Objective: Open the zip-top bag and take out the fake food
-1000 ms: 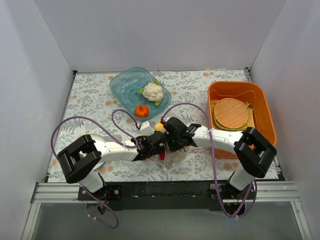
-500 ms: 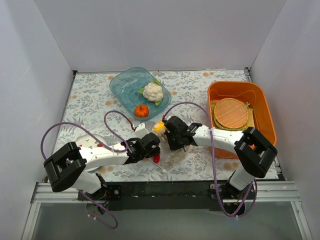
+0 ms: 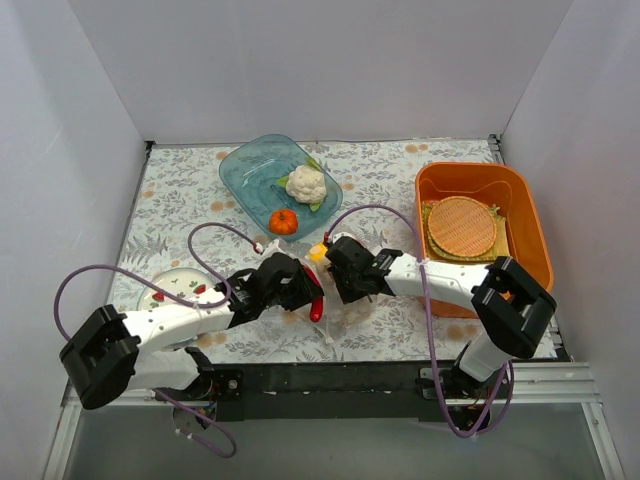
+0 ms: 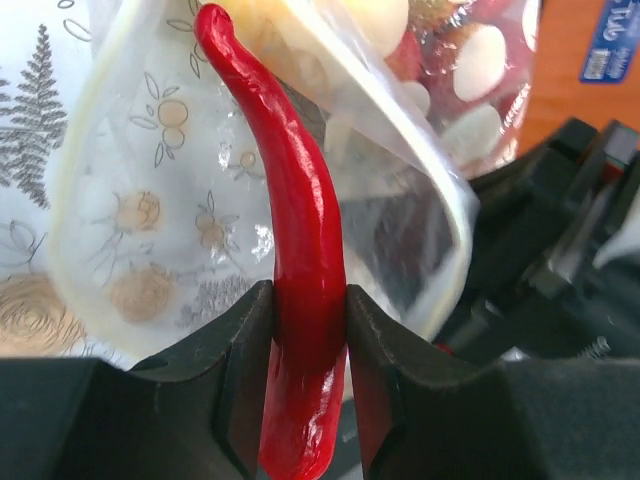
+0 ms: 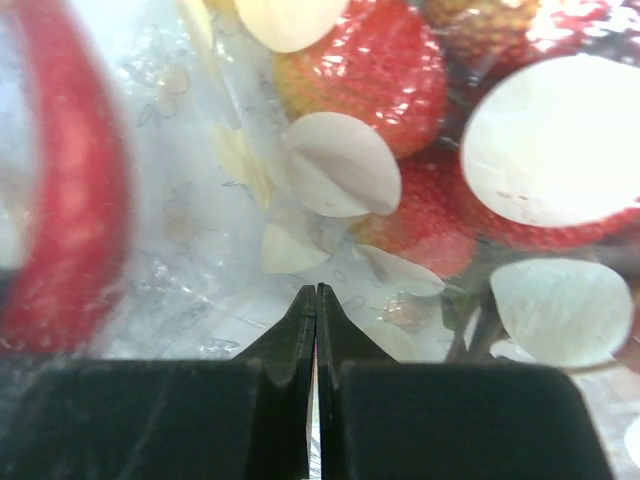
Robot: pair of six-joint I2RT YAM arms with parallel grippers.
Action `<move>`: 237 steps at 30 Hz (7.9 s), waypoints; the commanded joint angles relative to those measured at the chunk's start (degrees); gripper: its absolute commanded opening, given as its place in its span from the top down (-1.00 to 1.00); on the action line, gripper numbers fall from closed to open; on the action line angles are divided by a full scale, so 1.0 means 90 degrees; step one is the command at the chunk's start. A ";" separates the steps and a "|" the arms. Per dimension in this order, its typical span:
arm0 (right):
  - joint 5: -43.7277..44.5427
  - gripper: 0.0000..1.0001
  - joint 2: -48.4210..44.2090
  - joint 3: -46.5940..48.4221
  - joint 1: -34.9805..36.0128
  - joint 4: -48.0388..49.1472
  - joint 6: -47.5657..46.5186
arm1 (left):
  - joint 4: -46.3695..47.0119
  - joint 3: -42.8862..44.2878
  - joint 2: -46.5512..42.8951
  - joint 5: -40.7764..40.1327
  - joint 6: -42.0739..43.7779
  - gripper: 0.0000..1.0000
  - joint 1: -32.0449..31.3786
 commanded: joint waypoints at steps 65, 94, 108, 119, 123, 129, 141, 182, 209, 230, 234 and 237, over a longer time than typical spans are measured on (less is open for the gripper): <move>0.0639 0.81 -0.1486 0.0802 0.0005 -0.0790 -0.0196 | -0.0903 0.4349 0.3124 0.2701 0.3127 -0.35 0.4790; 0.0531 0.37 0.0828 0.2891 -0.0728 -0.0516 -0.0587 | 0.0791 -0.0828 -0.1021 0.0963 -0.0309 0.39 0.1041; 0.0484 0.20 0.1824 0.3126 -0.0884 -0.0370 -0.0265 | 0.2084 -0.0976 0.0337 -0.0649 -0.0711 0.26 0.0464; -0.0345 0.19 0.1854 0.2677 -0.0875 -0.0145 -0.0586 | 0.1547 -0.0790 0.0358 -0.1372 -0.0214 -0.22 0.0464; -0.0483 0.19 0.1757 0.2521 -0.0845 -0.0096 -0.0733 | 0.1313 -0.0565 0.0494 -0.1411 0.0021 -0.23 0.0454; -0.0942 0.17 0.1629 0.2316 -0.0738 0.0167 -0.1114 | 0.1030 -0.0312 0.0641 -0.1645 0.0275 -0.32 0.0454; -0.1469 0.01 0.1415 0.2238 -0.0630 0.0343 -0.1631 | 0.0336 0.0265 0.1128 -0.2202 0.0773 -0.39 0.0464; -0.0201 -0.03 0.1220 0.2023 -0.1187 0.0372 -0.0821 | -0.1185 -0.0086 -0.1554 -0.0815 0.1419 0.35 0.0474; -0.0298 -0.03 0.0575 0.2149 -0.1187 0.0217 -0.0743 | -0.0231 0.3017 0.1145 0.0493 0.2629 0.22 0.3675; 0.0063 -0.30 -0.0987 0.1174 -0.1069 -0.0360 -0.0870 | -0.1285 0.3094 0.1253 0.0395 0.2991 -0.62 0.3970; -0.0210 -0.34 -0.0978 0.0958 -0.1333 -0.0136 -0.0870 | -0.1596 0.1732 -0.0323 0.0425 0.2679 -0.37 0.3882; -0.0337 -0.34 -0.0744 0.1114 -0.1421 -0.0145 -0.0909 | -0.1860 0.0951 -0.1242 0.0619 0.2367 -0.17 0.3794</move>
